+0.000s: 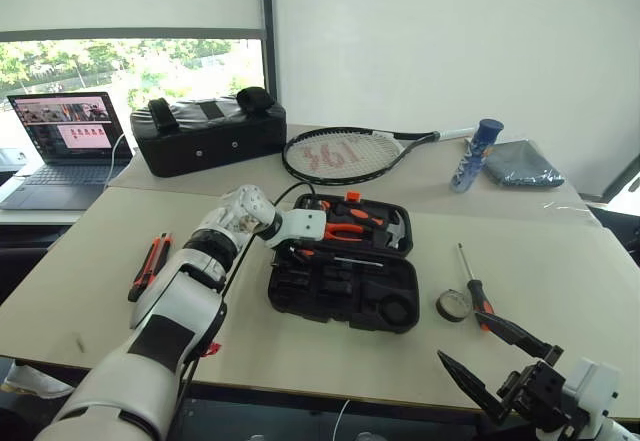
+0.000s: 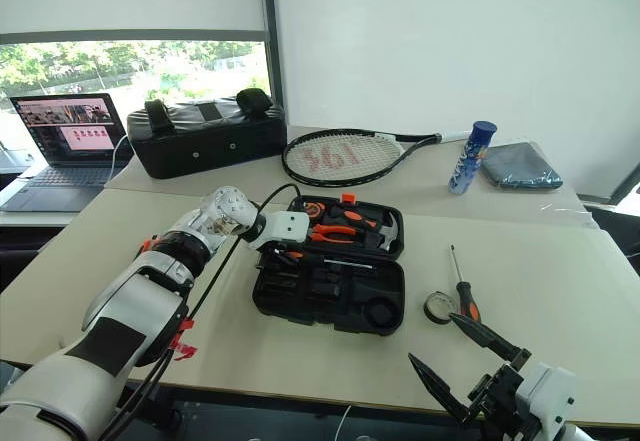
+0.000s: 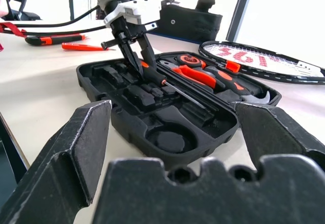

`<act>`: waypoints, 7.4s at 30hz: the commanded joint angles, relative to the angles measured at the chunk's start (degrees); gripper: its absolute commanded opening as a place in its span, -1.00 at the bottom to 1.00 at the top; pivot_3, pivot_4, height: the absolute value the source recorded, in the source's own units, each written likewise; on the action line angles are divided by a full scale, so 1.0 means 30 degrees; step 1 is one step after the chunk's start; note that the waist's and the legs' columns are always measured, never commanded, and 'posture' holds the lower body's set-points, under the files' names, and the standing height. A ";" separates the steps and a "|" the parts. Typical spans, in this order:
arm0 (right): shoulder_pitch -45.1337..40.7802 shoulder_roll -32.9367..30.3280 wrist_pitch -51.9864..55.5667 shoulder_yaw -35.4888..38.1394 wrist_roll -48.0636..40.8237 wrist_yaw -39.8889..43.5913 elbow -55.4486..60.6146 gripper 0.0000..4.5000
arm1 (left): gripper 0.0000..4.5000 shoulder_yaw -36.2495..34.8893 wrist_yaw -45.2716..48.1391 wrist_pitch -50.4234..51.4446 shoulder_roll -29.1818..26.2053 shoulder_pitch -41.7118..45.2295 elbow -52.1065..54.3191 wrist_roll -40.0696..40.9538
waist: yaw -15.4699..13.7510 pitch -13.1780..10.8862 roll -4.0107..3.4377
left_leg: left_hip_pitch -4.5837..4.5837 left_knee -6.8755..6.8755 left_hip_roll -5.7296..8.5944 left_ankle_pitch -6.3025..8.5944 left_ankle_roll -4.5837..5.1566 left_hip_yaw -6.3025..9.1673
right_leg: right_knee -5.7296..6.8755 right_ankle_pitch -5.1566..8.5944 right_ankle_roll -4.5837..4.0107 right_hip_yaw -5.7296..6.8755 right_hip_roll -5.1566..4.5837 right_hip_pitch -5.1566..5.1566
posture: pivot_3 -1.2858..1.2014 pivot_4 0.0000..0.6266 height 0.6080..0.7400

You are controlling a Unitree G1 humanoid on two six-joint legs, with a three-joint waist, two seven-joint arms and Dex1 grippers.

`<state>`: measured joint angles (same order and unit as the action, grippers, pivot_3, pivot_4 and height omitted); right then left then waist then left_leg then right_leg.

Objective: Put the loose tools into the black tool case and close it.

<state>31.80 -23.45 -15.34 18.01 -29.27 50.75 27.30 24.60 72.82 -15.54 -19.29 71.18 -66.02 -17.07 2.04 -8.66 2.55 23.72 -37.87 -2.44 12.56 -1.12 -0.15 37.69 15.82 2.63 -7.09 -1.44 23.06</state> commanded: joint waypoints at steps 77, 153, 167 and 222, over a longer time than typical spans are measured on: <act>-0.6300 -0.2501 0.1441 -0.1895 -0.1587 0.2207 -0.2365 1.00 | 0.97 -2.1501 -0.6428 0.9823 -0.5380 -2.7965 2.3078 1.4278 | -0.0045 0.0049 -0.0124 | -0.0320 0.0024 -0.0103 0.0001 -0.0011 0.0009 | 0.0076 0.0108 -0.0107 0.0094 -0.0061 -0.0270 | 0.03 -0.52 1.00; -1.7188 -0.9244 3.0610 -0.0466 -0.5777 -1.3105 -0.6141 1.00 | 0.97 -1.0807 0.1800 0.6581 -0.7309 -1.9600 2.2604 1.5307 | 0.0093 -0.0035 -0.0135 | 0.0027 0.0046 -0.0066 0.0041 -0.0014 0.0020 | 0.0083 0.0200 -0.0143 0.0054 -0.0010 0.0056 | 0.03 -0.52 1.00; -1.9877 -0.9754 3.0520 -0.4366 -0.1485 -1.0733 -1.0534 -0.39 | 1.00 -1.1198 0.0611 0.6907 -0.7406 -2.0844 2.4275 1.5771 | 0.0163 -0.0036 -0.0138 | 0.0006 0.0032 -0.0063 0.0044 -0.0005 0.0010 | 0.0096 0.0193 -0.0136 0.0051 -0.0018 0.0042 | 0.03 -0.52 1.00; -2.9162 -0.5147 1.8817 -1.7245 1.1417 0.7339 -1.0574 -0.62 | 1.00 -1.1633 -0.1554 0.6306 -0.6246 -2.3938 2.4814 1.5883 | 0.0230 -0.0217 -0.0366 | 0.0163 -0.0004 -0.0090 0.0007 -0.0051 0.0016 | 0.0315 0.0129 -0.0203 0.0080 0.0010 0.0364 | 0.03 -0.52 1.00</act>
<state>-55.17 -39.02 39.66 -34.24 5.34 71.70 -6.80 -9.98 68.28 4.06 -38.05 -0.44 6.58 30.45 2.73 -9.32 1.46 24.21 -37.88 -2.71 12.58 -1.27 -0.11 38.63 16.21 2.02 -6.85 -1.41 24.16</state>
